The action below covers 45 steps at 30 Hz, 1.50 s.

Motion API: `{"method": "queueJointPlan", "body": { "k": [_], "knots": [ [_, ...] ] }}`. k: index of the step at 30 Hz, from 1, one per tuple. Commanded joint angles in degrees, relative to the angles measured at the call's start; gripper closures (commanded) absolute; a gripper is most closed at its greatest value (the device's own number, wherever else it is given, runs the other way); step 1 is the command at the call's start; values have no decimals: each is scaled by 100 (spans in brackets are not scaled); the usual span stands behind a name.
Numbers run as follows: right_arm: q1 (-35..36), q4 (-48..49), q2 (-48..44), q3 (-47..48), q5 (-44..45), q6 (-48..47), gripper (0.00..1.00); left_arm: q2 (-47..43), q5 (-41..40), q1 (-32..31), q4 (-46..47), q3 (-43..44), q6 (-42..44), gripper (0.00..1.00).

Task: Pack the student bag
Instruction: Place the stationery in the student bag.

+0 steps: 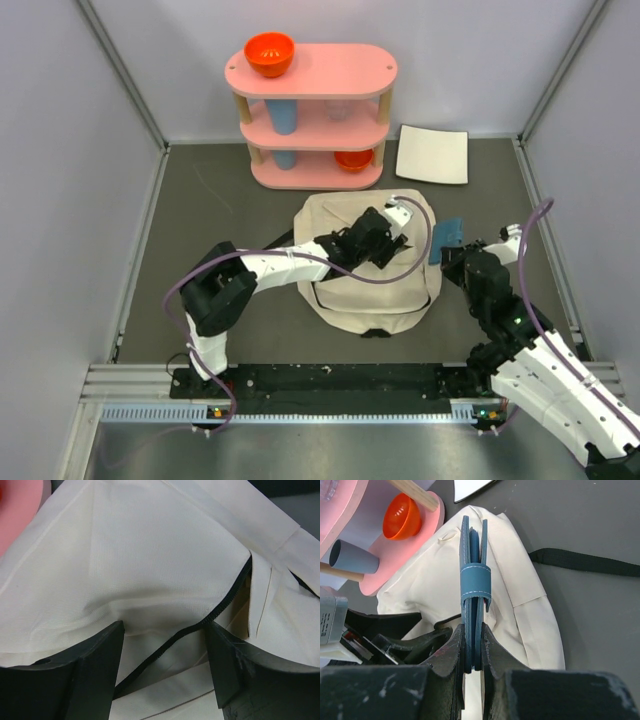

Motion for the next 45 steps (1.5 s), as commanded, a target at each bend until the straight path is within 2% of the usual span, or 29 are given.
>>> {"method": "queueJointPlan", "body": {
  "k": [1, 3, 9, 12, 20, 22, 23, 24, 27, 28, 32, 36, 39, 45],
  "knots": [
    [-52, 374, -55, -25, -30, -19, 95, 325, -991, -224, -133, 569, -412, 29],
    [-61, 374, -46, -25, -21, -19, 95, 465, -1475, -224, -213, 720, -440, 29],
    [-79, 374, -81, -34, -65, -37, 95, 414, -2004, -206, -169, 738, -361, 35],
    [-96, 383, -116, -60, -65, -2, 95, 273, -2058, -163, -125, 641, -326, 40],
    [-96, 365, -134, 45, -136, -81, 95, -297, -2199, -136, -222, 360, -141, 44],
    [-105, 365, -160, 45, -162, -54, 95, -395, -2137, -110, -213, 194, -141, 50],
    [-96, 365, -169, 37, -206, -2, 95, -473, -2111, -92, -204, 141, -28, 56],
    [-105, 365, -169, 28, -215, 16, 95, -500, -2058, -66, -187, 79, -1, 67],
    [-105, 365, -186, -7, -294, 86, 95, -518, -1927, 13, -187, -44, -18, 72],
    [-96, 383, -204, -16, -320, 112, 95, -509, -1900, 39, -187, -53, 8, 80],
    [-105, 383, -274, -34, -452, 130, 95, -553, -1838, 84, -204, -36, 52, 86],
    [-105, 409, -169, 89, -663, 104, 96, -720, -1663, 110, -230, 113, 105, 99],
    [-105, 462, 15, 203, -1057, 174, 99, -895, -1522, 110, -511, 201, 87, 100],
    [-96, 1454, -151, -358, -2165, 710, 100, -1212, -1170, 110, -740, 237, 43, 100]
  ]
}}
